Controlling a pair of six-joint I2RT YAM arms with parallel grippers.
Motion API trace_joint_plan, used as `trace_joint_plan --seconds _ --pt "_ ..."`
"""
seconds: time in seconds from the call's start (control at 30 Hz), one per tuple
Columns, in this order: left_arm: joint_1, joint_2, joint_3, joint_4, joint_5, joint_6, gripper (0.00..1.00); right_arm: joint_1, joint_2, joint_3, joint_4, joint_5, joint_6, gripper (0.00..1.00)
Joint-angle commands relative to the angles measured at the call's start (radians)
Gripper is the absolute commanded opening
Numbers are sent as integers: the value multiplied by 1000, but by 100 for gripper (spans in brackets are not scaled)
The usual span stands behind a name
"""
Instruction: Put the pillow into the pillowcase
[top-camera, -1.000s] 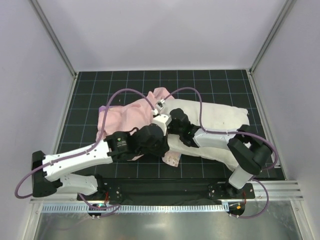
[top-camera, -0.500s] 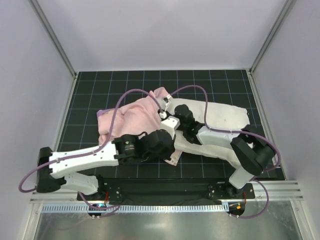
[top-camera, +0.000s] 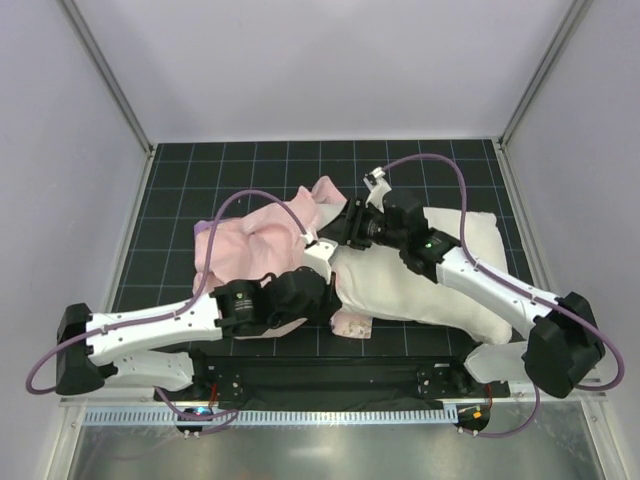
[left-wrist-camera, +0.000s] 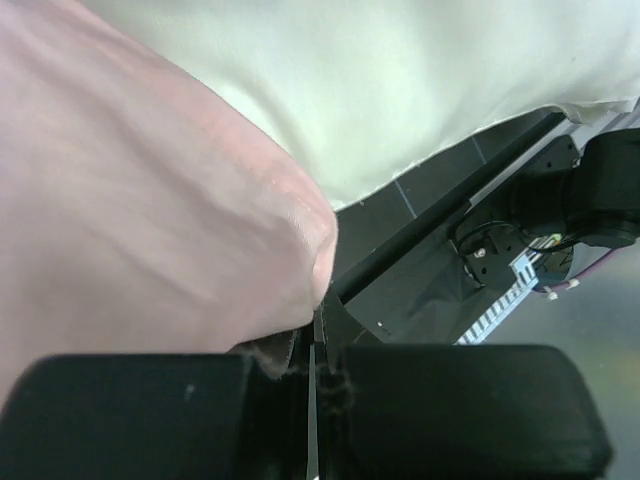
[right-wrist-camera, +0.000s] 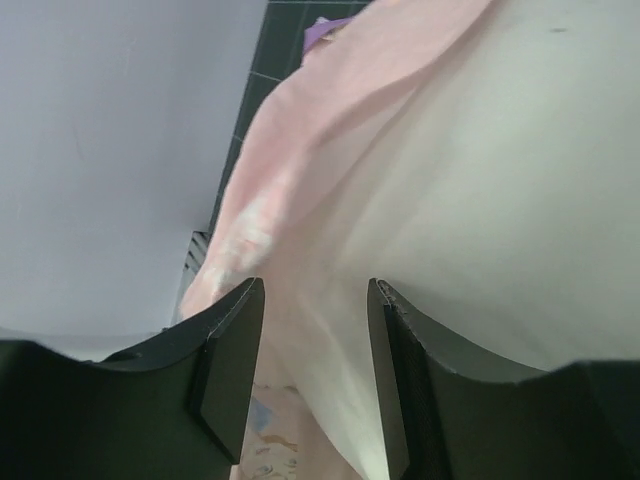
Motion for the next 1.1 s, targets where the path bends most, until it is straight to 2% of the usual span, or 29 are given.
trace_joint_plan --seconds 0.0,0.07,0.17,0.2,0.27,0.3,0.37,0.4,0.43,0.53,0.57,0.6,0.63,0.7,0.77,1.07 --pt "-7 25 2 134 34 -8 0 -5 -102 28 -204 102 -56 53" --pt "-8 54 -5 159 45 -6 1 -20 -156 20 -296 214 -79 53" --pt "-13 101 -9 212 85 0 10 -74 -232 20 -378 259 -118 54" --pt "-26 112 -2 212 89 17 28 -88 -253 20 -391 261 -124 54" --pt "-45 130 32 172 36 38 48 -103 -269 19 -425 273 -138 54" --pt "-57 132 85 87 -2 43 58 -115 -278 15 -436 282 -147 54" --pt "-56 120 177 -15 -108 58 66 -120 -285 9 -450 296 -159 54" --pt "-56 109 217 -128 -140 63 73 -123 -285 6 -451 293 -162 54" --pt "-54 108 256 -186 -177 74 75 -123 -284 0 -447 284 -165 54" --pt "-27 115 415 -422 -308 77 79 -123 -269 -14 -419 255 -184 54" --pt "-10 114 449 -470 -358 77 84 -123 -264 -20 -407 232 -184 54" --pt "21 117 484 -498 -358 84 85 -123 -259 -26 -393 212 -185 53" --pt "97 124 497 -529 -342 95 85 -123 -256 -34 -354 190 -187 52" --pt "182 143 511 -529 -243 144 84 -123 -244 -58 -304 129 -184 52" --pt "254 196 531 -508 -204 169 83 -121 -223 -61 -255 106 -178 53" --pt "339 497 716 -492 -107 223 78 -121 -149 18 -278 133 -193 55"
